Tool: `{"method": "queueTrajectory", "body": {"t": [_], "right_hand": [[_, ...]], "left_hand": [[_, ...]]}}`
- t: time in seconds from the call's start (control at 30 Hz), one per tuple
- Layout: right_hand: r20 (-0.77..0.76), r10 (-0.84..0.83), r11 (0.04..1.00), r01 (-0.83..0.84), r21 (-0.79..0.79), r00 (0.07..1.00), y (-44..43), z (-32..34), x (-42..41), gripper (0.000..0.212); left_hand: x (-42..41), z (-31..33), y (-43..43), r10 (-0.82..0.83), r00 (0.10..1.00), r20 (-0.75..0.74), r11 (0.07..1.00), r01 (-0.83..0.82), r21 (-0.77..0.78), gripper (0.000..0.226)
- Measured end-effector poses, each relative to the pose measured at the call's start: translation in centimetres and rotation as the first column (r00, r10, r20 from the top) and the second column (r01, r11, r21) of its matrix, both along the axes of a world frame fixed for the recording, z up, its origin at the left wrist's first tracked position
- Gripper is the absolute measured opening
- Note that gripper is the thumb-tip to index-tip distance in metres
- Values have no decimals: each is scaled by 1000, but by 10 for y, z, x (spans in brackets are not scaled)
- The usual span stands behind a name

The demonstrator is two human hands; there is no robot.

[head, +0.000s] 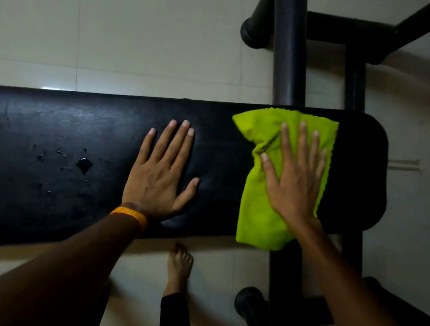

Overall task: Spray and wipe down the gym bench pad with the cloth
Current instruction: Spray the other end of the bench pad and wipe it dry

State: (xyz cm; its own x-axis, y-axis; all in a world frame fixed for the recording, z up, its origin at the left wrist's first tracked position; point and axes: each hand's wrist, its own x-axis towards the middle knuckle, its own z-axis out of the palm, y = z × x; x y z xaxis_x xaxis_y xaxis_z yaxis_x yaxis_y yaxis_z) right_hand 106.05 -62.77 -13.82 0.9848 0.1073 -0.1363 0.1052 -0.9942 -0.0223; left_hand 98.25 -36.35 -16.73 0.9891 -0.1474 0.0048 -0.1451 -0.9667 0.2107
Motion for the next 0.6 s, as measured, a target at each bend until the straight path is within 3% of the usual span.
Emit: {"method": "queueTrajectory", "body": {"t": [0.07,0.13,0.23,0.33,0.47,0.53,0.6], "right_hand": [[49,-212,977,211,34,976,20,-3,-17,67],[58,-298,953,294,71,953,56,-4,-64,65],[-12,-188,979,188,78,982,81,-3,-109,64],[3,-49,997,49,66,999,60,-6,-66,64],[73,-191,979,184,92,979,48,-12,-3,63],[75,-239,967,230,114,968,64,-13,-19,62],[57,-161,982,154,106,985,81,-11,-61,61]], "left_hand": [[0,0,0,2,1000,0,1000,-2,5,85],[-1,1,1,1,1000,0,1000,-1,8,85],[-1,0,0,-3,1000,6,1000,3,-3,84],[-1,-1,1,-2,1000,4,1000,2,6,84],[-1,1,0,-4,1000,8,1000,4,-4,83],[-2,3,1,-4,1000,-2,1000,4,-18,83],[-1,4,2,-10,1000,-10,999,10,-43,83]]}}
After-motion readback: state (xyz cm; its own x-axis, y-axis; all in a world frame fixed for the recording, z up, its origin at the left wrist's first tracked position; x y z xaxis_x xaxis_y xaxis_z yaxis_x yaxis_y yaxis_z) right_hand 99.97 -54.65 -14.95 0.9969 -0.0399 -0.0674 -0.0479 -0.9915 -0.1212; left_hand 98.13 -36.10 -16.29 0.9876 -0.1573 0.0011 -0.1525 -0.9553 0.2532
